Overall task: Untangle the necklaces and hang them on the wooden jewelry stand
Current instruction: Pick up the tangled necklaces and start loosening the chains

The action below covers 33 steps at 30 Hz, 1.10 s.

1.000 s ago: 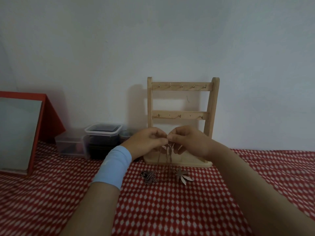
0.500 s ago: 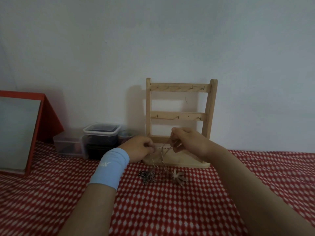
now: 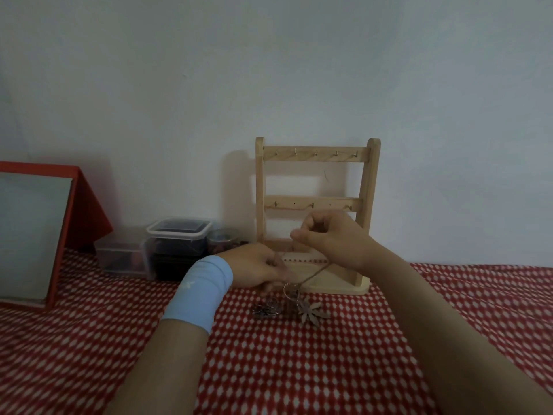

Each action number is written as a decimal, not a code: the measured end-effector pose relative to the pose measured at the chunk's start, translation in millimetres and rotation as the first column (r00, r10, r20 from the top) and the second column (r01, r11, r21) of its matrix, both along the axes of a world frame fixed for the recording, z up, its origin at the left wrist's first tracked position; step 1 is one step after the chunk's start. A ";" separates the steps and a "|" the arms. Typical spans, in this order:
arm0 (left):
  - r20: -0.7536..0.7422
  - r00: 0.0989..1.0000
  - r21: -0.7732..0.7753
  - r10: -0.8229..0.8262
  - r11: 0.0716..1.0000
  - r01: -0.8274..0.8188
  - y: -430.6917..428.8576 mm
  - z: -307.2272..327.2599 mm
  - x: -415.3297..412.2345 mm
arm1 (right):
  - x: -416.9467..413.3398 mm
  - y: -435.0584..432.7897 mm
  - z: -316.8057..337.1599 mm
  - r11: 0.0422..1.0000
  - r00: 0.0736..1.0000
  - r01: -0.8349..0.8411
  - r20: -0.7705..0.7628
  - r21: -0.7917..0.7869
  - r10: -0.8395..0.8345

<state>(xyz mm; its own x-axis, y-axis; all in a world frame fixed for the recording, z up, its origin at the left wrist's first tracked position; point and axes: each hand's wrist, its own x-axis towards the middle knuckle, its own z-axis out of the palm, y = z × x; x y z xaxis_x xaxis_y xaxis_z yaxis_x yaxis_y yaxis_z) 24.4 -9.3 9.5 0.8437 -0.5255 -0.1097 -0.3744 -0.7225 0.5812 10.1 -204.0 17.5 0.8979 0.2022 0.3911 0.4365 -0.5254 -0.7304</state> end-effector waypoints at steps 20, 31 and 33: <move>0.347 0.903 -0.225 0.254 0.957 -0.183 12.3 10.3 11.8 | 4.7 -7.3 -7.8 0.779 0.966 -0.041 -0.223 -0.625 -0.129; -0.026 1.000 -0.240 0.010 0.971 -0.016 8.3 -2.5 4.6 | 3.9 -8.8 0.8 0.976 0.978 -0.030 -0.208 -0.215 -0.015; 0.001 1.000 -0.278 0.013 0.960 -0.012 3.2 -7.6 6.8 | 4.3 -3.3 -1.8 0.995 0.974 0.006 -0.223 -0.102 -0.029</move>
